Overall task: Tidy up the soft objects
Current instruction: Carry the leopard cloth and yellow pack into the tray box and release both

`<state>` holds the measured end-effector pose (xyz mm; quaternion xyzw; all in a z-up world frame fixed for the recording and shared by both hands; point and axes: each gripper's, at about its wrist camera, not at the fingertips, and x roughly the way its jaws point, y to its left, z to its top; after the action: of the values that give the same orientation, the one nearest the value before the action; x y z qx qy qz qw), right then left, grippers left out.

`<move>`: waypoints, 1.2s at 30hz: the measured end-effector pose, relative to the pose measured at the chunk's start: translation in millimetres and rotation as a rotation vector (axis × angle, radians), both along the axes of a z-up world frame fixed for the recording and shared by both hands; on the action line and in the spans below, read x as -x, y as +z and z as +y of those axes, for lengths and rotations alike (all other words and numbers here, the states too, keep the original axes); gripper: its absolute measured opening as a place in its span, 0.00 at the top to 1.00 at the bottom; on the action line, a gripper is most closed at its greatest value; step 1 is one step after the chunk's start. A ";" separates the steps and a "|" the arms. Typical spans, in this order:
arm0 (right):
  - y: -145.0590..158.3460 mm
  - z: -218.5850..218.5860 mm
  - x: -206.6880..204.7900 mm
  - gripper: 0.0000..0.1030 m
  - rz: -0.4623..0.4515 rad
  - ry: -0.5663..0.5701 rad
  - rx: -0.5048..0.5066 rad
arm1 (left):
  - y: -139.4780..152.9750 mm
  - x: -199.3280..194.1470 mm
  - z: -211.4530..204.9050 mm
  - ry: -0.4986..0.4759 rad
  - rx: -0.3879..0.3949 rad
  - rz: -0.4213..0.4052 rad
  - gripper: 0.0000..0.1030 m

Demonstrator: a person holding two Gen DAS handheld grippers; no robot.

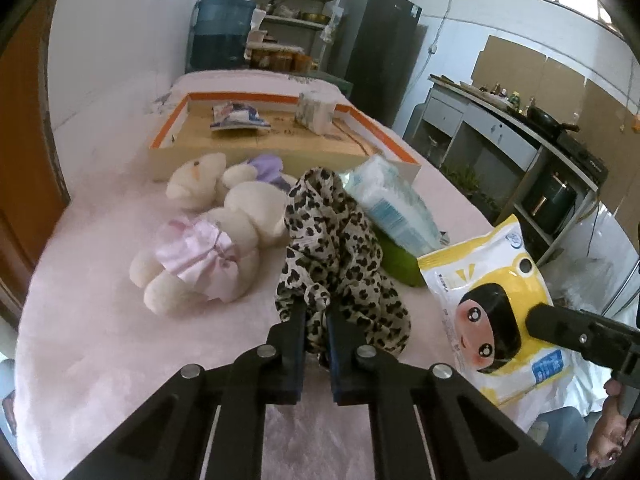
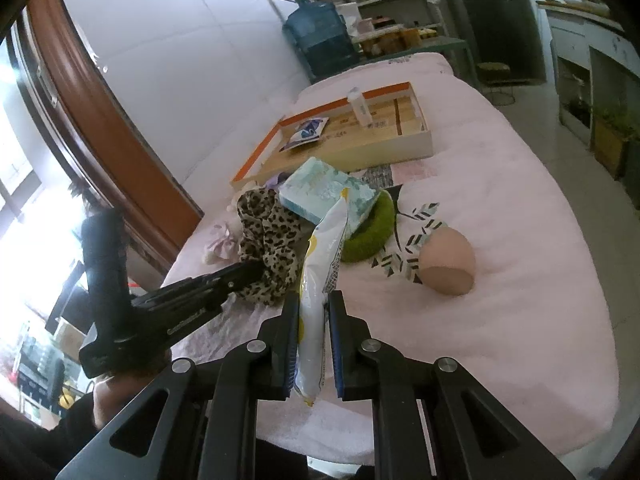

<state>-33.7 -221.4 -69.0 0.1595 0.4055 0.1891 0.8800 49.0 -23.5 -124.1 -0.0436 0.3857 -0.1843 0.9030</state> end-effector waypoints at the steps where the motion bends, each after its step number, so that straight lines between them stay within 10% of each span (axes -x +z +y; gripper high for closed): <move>1: 1.4 0.0 -0.4 0.86 -0.003 0.000 0.002 | 2.8 1.6 -0.2 0.001 -0.003 -0.008 0.91; 19: 44.6 -1.6 -25.0 0.86 -0.082 0.013 0.017 | 90.4 2.8 1.4 0.025 -0.012 -0.178 0.91; 36: 67.4 -5.6 -96.7 0.86 -0.103 0.008 0.000 | 111.1 -56.7 1.8 0.037 -0.014 -0.182 0.91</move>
<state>63.0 -227.0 -1.6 0.1478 0.3602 0.2008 0.8989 105.7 -21.7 -13.0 -0.0275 0.3022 -0.1680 0.9379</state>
